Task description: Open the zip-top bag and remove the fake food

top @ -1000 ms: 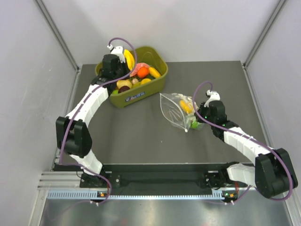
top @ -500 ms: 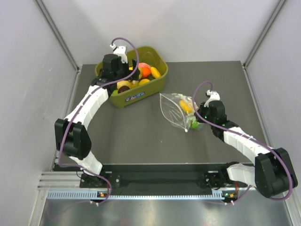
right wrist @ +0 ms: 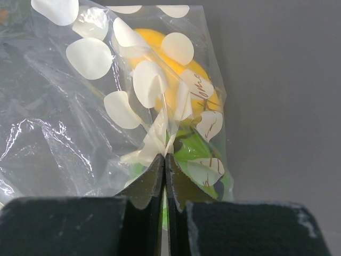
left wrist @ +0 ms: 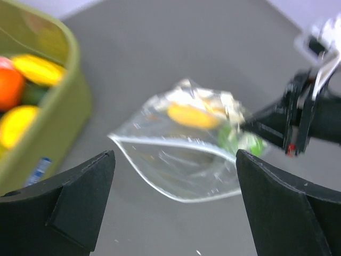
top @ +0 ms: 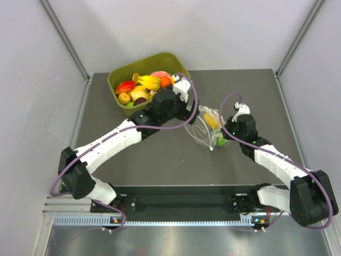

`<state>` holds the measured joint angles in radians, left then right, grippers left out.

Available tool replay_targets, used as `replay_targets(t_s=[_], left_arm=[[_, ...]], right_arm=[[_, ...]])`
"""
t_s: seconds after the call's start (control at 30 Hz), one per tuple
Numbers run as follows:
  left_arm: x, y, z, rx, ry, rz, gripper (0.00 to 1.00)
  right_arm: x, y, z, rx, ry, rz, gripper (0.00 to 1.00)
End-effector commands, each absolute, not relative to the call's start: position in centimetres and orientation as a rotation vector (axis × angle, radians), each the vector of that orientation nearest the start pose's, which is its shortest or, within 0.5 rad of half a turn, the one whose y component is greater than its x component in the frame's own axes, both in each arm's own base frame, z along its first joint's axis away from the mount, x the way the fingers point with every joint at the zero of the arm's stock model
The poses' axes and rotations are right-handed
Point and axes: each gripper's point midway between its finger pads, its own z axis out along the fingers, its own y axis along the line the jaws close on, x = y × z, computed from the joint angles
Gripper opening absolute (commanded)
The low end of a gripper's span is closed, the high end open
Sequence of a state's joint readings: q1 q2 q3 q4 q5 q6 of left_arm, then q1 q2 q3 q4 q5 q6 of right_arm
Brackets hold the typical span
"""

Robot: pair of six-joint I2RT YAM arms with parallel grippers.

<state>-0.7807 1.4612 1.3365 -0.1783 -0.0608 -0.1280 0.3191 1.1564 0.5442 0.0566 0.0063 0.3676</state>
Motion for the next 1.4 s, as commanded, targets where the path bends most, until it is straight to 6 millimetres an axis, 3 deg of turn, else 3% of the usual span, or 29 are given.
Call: replay_targets(t_s=[0.0,0.03,0.2,0.33,0.4,0.43,0.53,0.67,0.8,1.07,1.1,1.13,1.17,1.3,1.37], left_arm=[[32.4,-34.8,26.1,0.569,1.872,-0.569,0.99],[32.5,-35.5,24.7,0.579,1.898,-0.556,0.99],[32.1,-37.2,22.7,0.491,1.888,-0.646,0.99],[31.1,-36.5,24.2,0.408,1.776,-0.747,0.99],[30.6,-36.1,23.3,0.415,1.763,-0.766,0.99],[30.1,-36.9,24.3,0.454,1.705,-0.825,0.96],[29.6,-37.3,24.4,0.491,1.652,-0.863,0.87],[29.5,-37.7,25.0,0.509,1.629,-0.874,0.98],[29.8,-38.5,25.5,0.537,1.625,-0.847,0.99],[31.1,-40.7,22.2,0.641,1.696,-0.756,0.89],[31.2,-41.0,20.8,0.664,1.727,-0.739,0.87],[31.4,-41.1,20.5,0.682,1.732,-0.726,0.79],[31.4,-41.1,20.0,0.691,1.748,-0.717,0.76],[30.7,-40.7,18.8,0.73,1.752,-0.716,0.76],[30.7,-40.4,18.4,0.741,1.741,-0.703,0.68]], right_arm=[[29.5,10.2,7.4,0.079,2.286,0.309,0.0],[29.4,10.0,7.5,0.086,2.283,0.295,0.0],[28.8,9.1,7.6,0.104,2.291,0.247,0.0],[28.7,8.3,8.4,0.117,2.272,0.205,0.0],[28.8,8.3,8.8,0.12,2.264,0.204,0.0],[28.8,8.3,8.9,0.119,2.263,0.209,0.0],[29.0,8.7,9.2,0.112,2.261,0.231,0.0],[28.9,8.7,8.6,0.112,2.279,0.227,0.0],[28.9,8.8,8.1,0.112,2.29,0.227,0.0],[28.7,8.8,8.1,0.111,2.286,0.23,0.0],[28.7,8.7,8.2,0.113,2.282,0.228,0.0],[28.6,8.7,8.1,0.115,2.287,0.227,0.0],[28.6,8.7,8.1,0.111,2.286,0.23,0.0],[28.6,8.5,8.2,0.115,2.282,0.218,0.0],[28.6,8.4,8.2,0.115,2.283,0.214,0.0]])
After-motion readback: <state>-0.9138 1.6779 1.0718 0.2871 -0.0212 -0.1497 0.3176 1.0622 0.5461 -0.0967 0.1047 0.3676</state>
